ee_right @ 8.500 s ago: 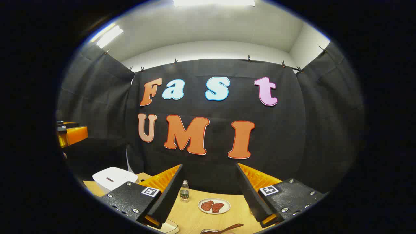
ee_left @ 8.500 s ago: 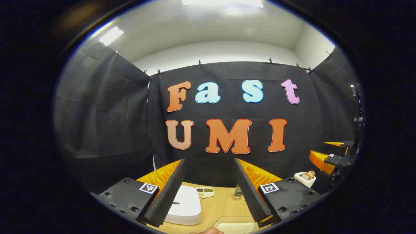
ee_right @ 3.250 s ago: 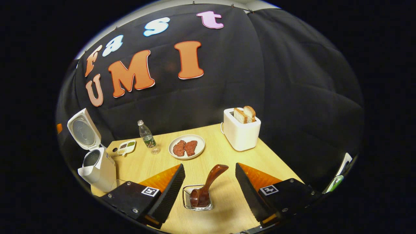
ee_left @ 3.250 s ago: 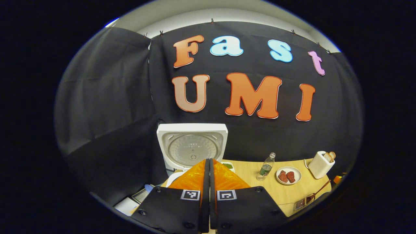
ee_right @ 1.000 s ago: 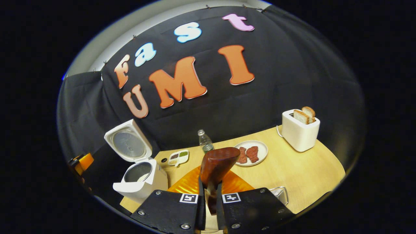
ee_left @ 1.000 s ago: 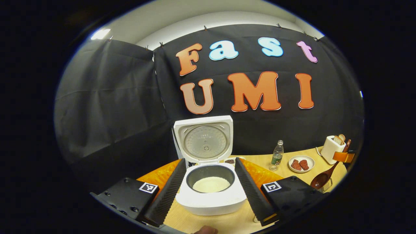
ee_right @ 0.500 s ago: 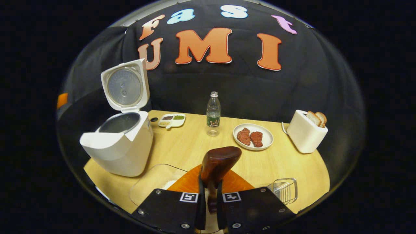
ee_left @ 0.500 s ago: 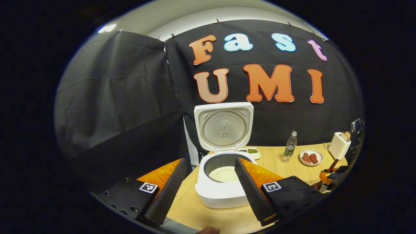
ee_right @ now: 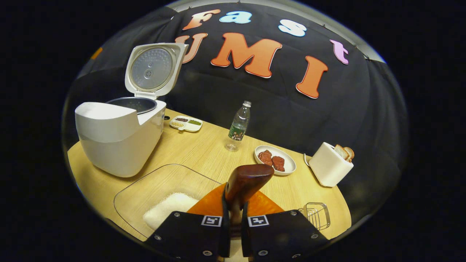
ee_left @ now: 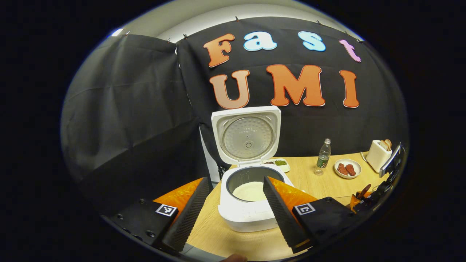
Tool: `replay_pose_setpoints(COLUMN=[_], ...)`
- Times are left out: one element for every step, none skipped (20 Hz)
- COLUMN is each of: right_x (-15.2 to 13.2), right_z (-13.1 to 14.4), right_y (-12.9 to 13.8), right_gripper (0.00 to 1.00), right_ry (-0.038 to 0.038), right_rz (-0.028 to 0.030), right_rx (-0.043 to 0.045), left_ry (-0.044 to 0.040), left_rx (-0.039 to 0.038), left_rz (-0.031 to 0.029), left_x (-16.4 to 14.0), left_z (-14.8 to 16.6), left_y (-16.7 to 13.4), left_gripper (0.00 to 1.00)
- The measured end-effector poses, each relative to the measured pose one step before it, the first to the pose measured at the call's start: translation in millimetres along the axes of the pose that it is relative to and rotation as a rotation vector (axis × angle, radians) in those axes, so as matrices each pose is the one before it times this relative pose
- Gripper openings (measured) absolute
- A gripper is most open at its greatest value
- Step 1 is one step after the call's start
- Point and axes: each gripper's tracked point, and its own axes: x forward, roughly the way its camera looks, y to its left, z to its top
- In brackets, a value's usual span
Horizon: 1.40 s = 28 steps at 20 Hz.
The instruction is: Close the left gripper, press the button to open the rice cooker; take a wooden spoon from the chopstick holder with the right hand, scoop a spoonful of rice and pour it into the rice cooker, then put the wooden spoon back into the chopstick holder.
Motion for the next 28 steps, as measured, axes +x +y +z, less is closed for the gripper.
replay_pose_setpoints(right_x=[-1.78, -1.98, 0.16, -2.24, -0.16, -0.31, -0.22, 0.52, 2.54, 0.80, 1.57, -0.61, 1.89, 1.50, 1.99, 1.10, 0.65, 1.74, 1.68, 1.46, -1.06, -0.66, -0.57, -2.93, -0.93, -0.61, -1.56, -3.35], right_z=[-0.29, -1.66, 0.48, 2.15, 3.50, 1.30, 3.47, 0.27, -0.61, -1.96, 0.00, -2.15, -1.40, -0.45, -0.24, -1.14, -0.29, -1.03, 0.44, 0.73, 0.35, 0.27, 1.41, 2.00, 2.81, 2.47, 1.67, 3.21], right_y=[2.31, 5.54, 1.64, 3.86, 5.57, 7.13, 7.30, 11.14, 10.43, 12.69, 10.38, 6.34, -0.11, -2.81, -5.62, -5.90, -7.72, -5.92, -7.60, -5.94, -5.52, -3.27, -1.10, -2.57, -1.12, -2.70, -1.49, -1.27], right_gripper=[0.12, 0.12, 0.12, 0.12, 0.12, 0.12, 0.12, 0.12, 0.12, 0.12, 0.12, 0.12, 0.12, 0.12, 0.12, 0.12, 0.12, 0.12, 0.12, 0.12, 0.12, 0.12, 0.12, 0.12, 0.12, 0.12, 0.12, 0.12], right_ry=[0.00199, 0.00589, 0.00704, -0.00072, 0.00059, 0.00902, 0.00878, 0.01533, 0.01780, 0.02527, 0.01888, 0.02635, 0.02088, 0.01717, 0.01914, 0.02215, 0.02223, 0.02108, 0.01148, 0.01360, 0.00987, 0.00990, 0.00726, 0.00285, 0.00243, 0.00046, 0.00712, 0.00618], right_rz=[-0.00565, 0.00947, -0.01115, 0.00613, 0.00909, 0.01839, 0.01582, 0.02550, 0.02828, 0.03605, 0.02538, 0.02476, 0.00583, 0.00643, 0.00436, 0.00388, 0.00216, 0.01008, 0.00730, 0.00647, 0.01053, 0.00845, 0.02095, 0.01298, 0.01844, 0.01074, 0.01673, 0.01880], right_rx=[0.01498, 0.02437, 0.01460, 0.02347, 0.03290, 0.03815, 0.04423, 0.04825, 0.04627, 0.04624, 0.03958, 0.04483, 0.04310, 0.04603, 0.06299, 0.07224, 0.07335, 0.06918, 0.06135, 0.05026, 0.05128, 0.03397, 0.02980, 0.01944, 0.02779, 0.02430, 0.03168, 0.03353], left_ry=[0.00055, 0.00227, 0.00328, 0.00599, 0.00656, 0.00789, 0.00555, 0.00614, 0.00548, 0.00284, 0.00333, -0.00044, 0.00024, -0.00212, 0.00080, 0.00126, 0.00218, 0.00289, 0.00164, 0.00218, 0.00145, -0.00176, -0.00353, -0.00388, -0.00313, -0.00020, -0.00162, -0.00241], left_rx=[0.00198, -0.00050, -0.00427, -0.00384, -0.00111, 0.00043, -0.00312, -0.00378, -0.00208, -0.00090, 0.00193, 0.00483, 0.00800, 0.00793, 0.00644, 0.00275, 0.00010, -0.00048, -0.00067, 0.00048, 0.00187, 0.00316, 0.00480, 0.00466, 0.00365, 0.00255, 0.00295, 0.00455], left_rz=[0.00322, 0.00449, 0.00422, 0.00159, 0.00568, 0.00757, 0.00698, 0.00434, 0.00406, 0.00115, -0.00460, -0.00334, -0.00546, -0.00285, -0.00683, -0.00612, -0.00732, -0.00586, -0.00597, -0.00560, -0.00515, -0.00587, -0.00415, -0.00455, -0.00525, -0.00720, -0.00589, -0.00374], left_x=[-0.16, 0.12, -0.61, 0.42, 1.13, 1.24, 0.73, 2.04, 3.33, 0.47, -0.74, 1.90, 1.07, 1.06, 1.21, 1.18, 1.46, 2.54, 2.70, 1.76, 1.47, 0.69, 0.22, 0.71, 1.60, 0.31, -1.84, -3.30], left_z=[-0.27, -1.29, -2.70, -2.36, -2.15, -1.94, -3.40, -1.04, -0.52, -0.41, -1.56, -0.12, -1.27, 0.73, -0.35, -0.48, -1.67, 0.29, 0.55, 0.39, 0.91, 1.68, 3.29, 2.68, 1.42, 1.72, 1.51, 3.55], left_y=[1.94, 2.31, 4.34, 3.88, 3.74, 5.31, 5.75, 5.30, 2.82, 2.11, 1.04, -0.09, -0.05, 0.87, 0.24, -0.84, -0.78, -0.56, -1.00, -1.72, -1.55, -2.31, -2.82, -4.26, -3.89, -5.76, -4.96, -4.63], left_gripper=[0.96, 0.96, 1.00, 1.00, 1.00, 0.96, 0.96, 0.97, 0.96, 1.00, 0.97, 1.00, 1.00, 1.00, 1.00, 1.00, 1.00, 1.00, 0.96, 1.00, 1.00, 1.00, 1.00, 1.00, 1.00, 1.00, 0.96, 1.00])
